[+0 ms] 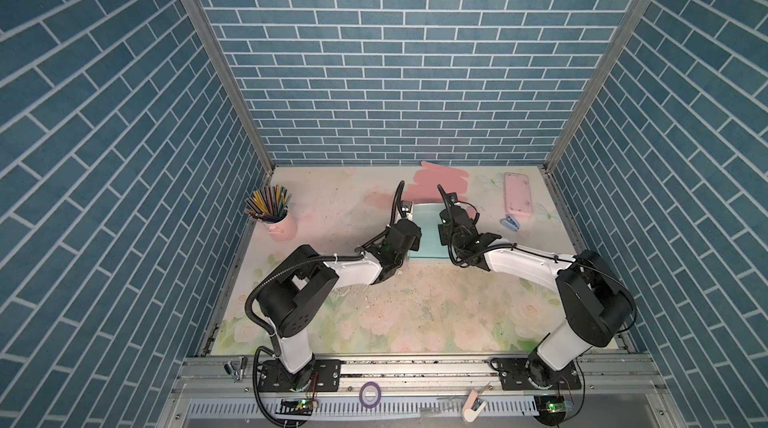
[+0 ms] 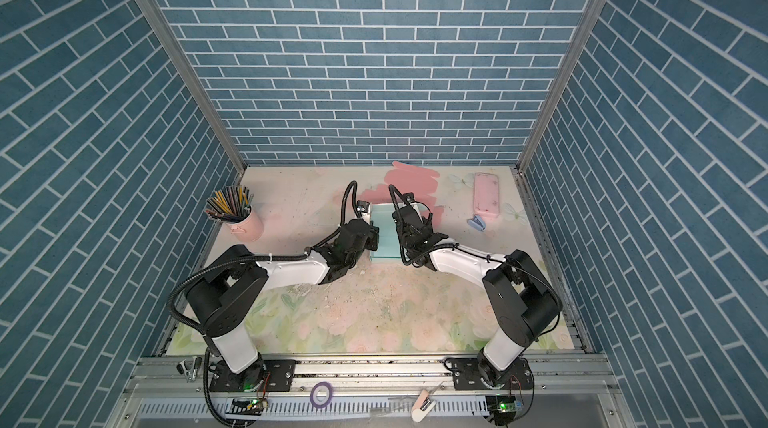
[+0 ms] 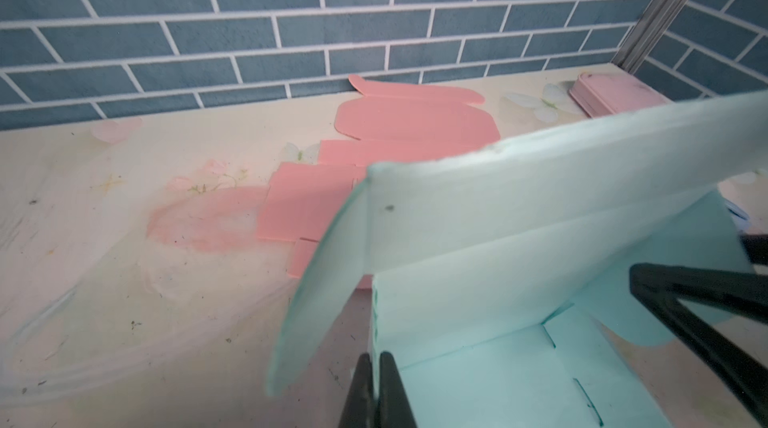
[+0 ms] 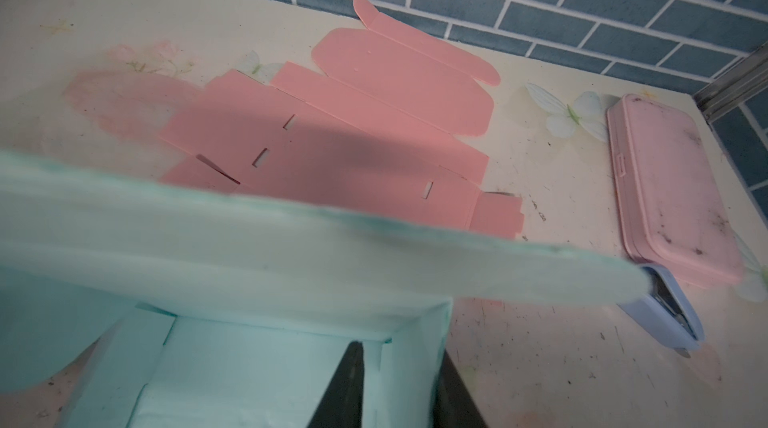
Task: Fold the paper box
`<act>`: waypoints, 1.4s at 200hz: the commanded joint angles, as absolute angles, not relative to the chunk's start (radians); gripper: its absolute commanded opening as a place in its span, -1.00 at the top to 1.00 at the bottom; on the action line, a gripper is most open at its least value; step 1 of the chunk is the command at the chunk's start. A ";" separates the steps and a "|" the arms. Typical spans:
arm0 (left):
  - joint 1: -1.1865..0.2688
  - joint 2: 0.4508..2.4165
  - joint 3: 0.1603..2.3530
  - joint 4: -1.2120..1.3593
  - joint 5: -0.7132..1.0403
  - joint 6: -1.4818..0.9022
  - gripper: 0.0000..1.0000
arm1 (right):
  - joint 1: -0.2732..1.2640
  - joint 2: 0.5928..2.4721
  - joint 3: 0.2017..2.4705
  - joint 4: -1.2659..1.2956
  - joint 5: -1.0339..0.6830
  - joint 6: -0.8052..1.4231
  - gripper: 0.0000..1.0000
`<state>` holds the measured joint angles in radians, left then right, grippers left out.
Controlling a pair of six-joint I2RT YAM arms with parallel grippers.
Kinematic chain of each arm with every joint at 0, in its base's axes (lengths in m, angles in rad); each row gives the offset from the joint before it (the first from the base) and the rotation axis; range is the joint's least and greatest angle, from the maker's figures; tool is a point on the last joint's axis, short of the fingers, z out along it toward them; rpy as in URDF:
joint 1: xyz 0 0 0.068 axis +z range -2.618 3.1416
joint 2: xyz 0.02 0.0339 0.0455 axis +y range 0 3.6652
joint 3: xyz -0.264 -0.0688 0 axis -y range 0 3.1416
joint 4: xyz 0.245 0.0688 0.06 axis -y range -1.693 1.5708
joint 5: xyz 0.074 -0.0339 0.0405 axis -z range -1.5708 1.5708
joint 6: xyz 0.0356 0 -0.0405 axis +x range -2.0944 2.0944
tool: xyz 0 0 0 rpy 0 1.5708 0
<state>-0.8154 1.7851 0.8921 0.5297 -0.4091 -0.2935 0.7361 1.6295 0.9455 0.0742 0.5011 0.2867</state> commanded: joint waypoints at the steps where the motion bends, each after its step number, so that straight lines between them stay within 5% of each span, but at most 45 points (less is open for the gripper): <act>1: -0.882 1.818 0.851 0.734 -0.432 -0.293 1.00 | 0.778 1.614 0.922 0.123 0.454 0.334 0.45; 280: -0.975 2.018 0.606 1.152 -0.617 -0.369 1.00 | 0.883 1.411 0.601 0.263 0.514 0.430 0.43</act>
